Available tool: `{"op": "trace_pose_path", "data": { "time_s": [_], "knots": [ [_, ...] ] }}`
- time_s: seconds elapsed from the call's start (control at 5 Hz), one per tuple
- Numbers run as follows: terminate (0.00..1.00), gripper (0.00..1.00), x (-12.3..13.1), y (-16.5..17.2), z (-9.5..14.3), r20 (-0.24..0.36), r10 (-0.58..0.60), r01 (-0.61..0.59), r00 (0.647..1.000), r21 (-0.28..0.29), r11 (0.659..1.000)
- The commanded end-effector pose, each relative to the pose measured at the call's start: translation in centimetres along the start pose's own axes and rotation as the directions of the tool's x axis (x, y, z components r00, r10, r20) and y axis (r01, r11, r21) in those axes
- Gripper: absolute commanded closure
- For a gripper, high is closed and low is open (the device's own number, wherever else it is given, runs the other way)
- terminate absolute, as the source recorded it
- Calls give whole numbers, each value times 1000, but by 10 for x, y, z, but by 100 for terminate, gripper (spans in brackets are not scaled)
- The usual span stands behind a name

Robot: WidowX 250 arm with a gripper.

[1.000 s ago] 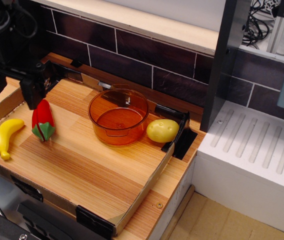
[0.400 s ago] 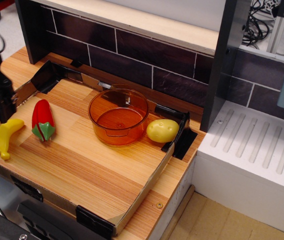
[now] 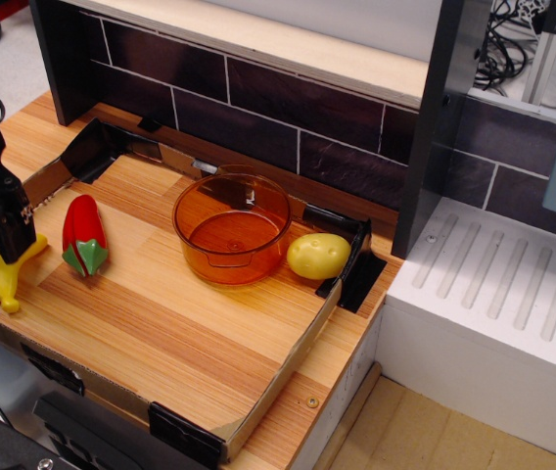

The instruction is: Put banana in pot

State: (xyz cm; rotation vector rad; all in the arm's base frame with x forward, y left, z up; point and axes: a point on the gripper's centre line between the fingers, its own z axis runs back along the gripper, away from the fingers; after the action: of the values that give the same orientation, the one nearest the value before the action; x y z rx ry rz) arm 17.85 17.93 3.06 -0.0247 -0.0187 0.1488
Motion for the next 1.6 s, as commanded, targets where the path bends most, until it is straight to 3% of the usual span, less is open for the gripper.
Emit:
{"op": "trace_pose_path", "data": {
  "time_s": [0.0, 0.6, 1.2, 1.4],
  "knots": [
    [0, 0, 9, 3, 2, 45, -9, 8, 999, 30, 1000],
    [0, 0, 12, 3, -2, 69, -8, 6, 998, 36, 999],
    [0, 0, 14, 6, -21, 69, -1, -5, 998, 88, 996],
    [0, 100, 12, 6, -20, 72, -7, 0, 997, 91, 996]
  ]
}}
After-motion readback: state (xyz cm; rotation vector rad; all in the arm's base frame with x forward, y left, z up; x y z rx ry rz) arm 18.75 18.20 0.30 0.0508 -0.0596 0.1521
